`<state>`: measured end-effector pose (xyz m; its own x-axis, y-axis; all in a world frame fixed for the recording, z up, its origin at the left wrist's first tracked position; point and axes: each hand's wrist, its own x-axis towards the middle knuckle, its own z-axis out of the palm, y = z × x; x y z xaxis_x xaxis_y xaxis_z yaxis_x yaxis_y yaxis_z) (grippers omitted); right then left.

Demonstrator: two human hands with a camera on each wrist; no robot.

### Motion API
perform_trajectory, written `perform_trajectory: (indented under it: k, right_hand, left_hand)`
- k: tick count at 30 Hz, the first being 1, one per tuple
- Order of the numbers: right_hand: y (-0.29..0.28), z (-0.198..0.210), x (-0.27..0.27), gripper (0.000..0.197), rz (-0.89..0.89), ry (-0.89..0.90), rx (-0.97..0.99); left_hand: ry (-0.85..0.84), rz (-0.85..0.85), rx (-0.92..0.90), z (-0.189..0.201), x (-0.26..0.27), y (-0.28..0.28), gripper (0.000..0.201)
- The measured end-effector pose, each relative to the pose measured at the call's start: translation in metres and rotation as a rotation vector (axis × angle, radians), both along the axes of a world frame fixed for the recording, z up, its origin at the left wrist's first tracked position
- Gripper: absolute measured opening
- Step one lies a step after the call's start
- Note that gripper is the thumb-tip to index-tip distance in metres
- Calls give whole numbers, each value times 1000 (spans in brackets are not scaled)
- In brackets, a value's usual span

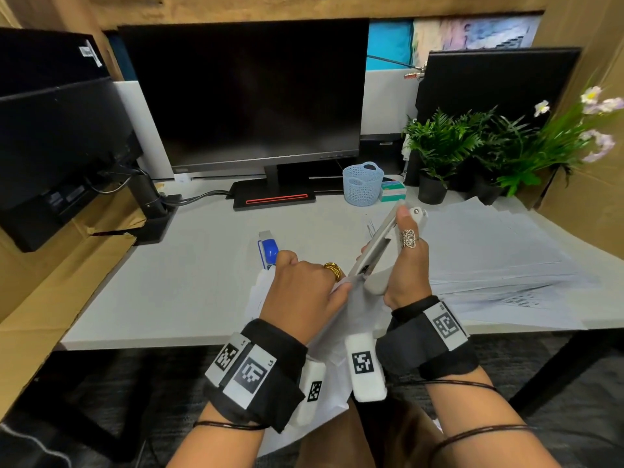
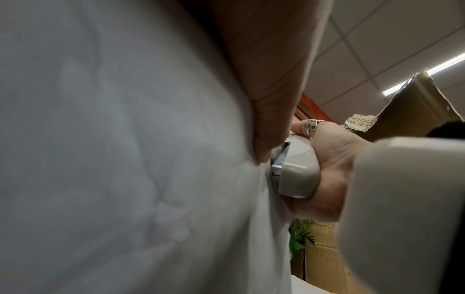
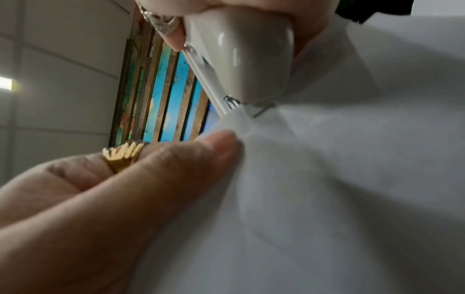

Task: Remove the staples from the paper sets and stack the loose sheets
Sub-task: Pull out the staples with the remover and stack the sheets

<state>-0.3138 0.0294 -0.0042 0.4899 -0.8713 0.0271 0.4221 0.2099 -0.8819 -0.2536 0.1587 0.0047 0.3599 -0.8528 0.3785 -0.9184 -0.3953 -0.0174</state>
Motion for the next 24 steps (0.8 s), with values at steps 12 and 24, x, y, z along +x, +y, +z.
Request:
perform_trajectory:
  k: [12, 24]
  right_hand:
    - [2, -13, 11, 109, -54, 48, -8]
    - [-39, -1, 28, 52, 163, 180, 126]
  left_hand:
    - [-64, -18, 34, -7, -2, -3, 66]
    - [4, 156, 128, -7, 19, 10, 44]
